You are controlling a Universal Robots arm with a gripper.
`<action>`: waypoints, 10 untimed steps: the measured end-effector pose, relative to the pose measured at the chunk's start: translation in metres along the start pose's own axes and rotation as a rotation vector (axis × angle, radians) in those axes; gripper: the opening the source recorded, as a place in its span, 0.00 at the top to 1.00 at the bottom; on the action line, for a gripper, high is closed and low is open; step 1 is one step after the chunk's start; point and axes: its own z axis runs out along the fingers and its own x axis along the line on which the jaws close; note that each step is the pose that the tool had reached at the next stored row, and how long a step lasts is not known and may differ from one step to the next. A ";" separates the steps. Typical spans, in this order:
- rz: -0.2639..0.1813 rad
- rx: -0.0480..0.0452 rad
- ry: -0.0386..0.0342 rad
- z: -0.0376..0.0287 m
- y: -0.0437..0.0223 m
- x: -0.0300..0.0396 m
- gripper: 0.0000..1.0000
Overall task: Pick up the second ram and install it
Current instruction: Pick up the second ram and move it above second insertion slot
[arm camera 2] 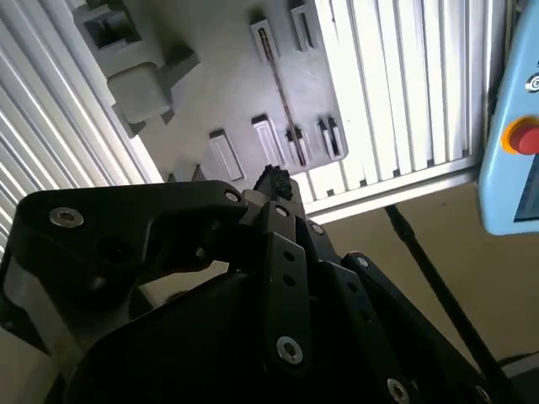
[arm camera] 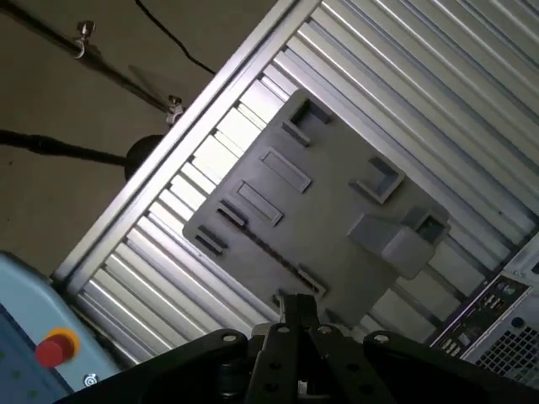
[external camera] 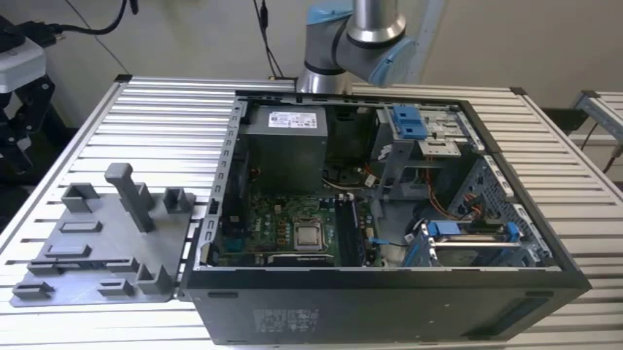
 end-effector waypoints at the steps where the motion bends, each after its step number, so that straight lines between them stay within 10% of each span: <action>1: -0.016 0.0010 0.0007 0.0000 0.0001 0.0000 0.89; 10: -0.153 0.0088 0.0071 0.0000 0.0005 -0.0002 0.89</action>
